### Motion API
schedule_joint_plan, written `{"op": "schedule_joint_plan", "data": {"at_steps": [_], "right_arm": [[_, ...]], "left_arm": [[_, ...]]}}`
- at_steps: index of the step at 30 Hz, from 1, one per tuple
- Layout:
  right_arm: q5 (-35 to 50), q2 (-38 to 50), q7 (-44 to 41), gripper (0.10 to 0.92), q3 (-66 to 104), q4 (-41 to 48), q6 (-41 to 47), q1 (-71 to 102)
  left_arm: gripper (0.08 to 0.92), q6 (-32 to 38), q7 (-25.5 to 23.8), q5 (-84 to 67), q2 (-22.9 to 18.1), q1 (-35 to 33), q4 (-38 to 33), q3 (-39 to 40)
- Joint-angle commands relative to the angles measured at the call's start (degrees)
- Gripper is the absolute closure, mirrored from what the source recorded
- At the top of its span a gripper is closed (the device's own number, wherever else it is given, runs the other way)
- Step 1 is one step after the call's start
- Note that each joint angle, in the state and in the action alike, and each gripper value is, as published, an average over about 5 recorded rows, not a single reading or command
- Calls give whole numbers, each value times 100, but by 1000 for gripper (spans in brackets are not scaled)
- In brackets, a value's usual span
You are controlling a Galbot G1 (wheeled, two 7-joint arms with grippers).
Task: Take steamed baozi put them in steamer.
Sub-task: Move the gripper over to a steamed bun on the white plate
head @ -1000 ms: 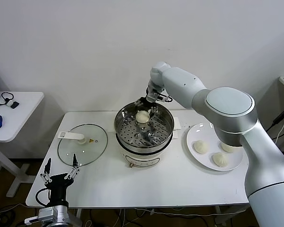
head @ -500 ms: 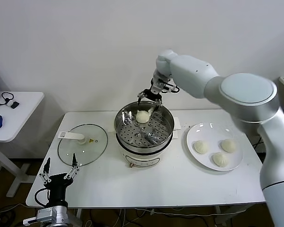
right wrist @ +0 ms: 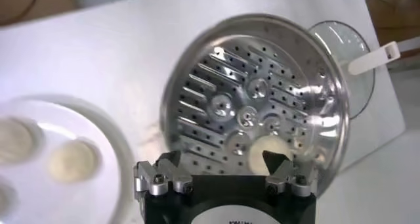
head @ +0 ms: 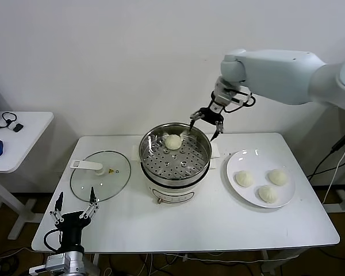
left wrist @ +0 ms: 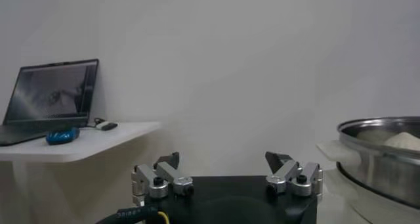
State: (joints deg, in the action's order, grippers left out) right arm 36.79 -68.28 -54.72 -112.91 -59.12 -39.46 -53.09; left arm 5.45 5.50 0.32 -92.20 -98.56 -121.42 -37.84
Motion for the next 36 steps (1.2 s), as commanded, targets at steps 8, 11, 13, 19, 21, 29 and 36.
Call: {"op": "schedule_joint_plan", "data": {"at_steps": [8, 11, 13, 19, 21, 29, 36], "right_arm": [[612, 1092, 222, 203, -618, -992, 4775, -59], [642, 1270, 239, 203, -466, -1047, 5075, 160], [653, 1375, 251, 203, -337, -1036, 5215, 332], [357, 1560, 221, 203, 130, -649, 5287, 998], [168, 1597, 171, 203, 350, -460, 5259, 1271], [-275, 1659, 22, 203, 958, -76, 5191, 2092], [-476, 1575, 22, 203, 1395, 255, 5136, 2614]], "left_arm": [[177, -2, -2, -38, -280, 11, 23, -38], [177, -2, -3, -28, -280, 10, 32, -38], [177, 0, -7, -24, -280, 4, 25, -40], [177, 27, -23, 3, -280, -10, 22, -59], [177, 30, -21, 10, -280, -15, 25, -63], [177, 40, -9, 22, -280, -60, -6, -123], [177, 36, 17, 23, -280, -74, -12, -155]]}}
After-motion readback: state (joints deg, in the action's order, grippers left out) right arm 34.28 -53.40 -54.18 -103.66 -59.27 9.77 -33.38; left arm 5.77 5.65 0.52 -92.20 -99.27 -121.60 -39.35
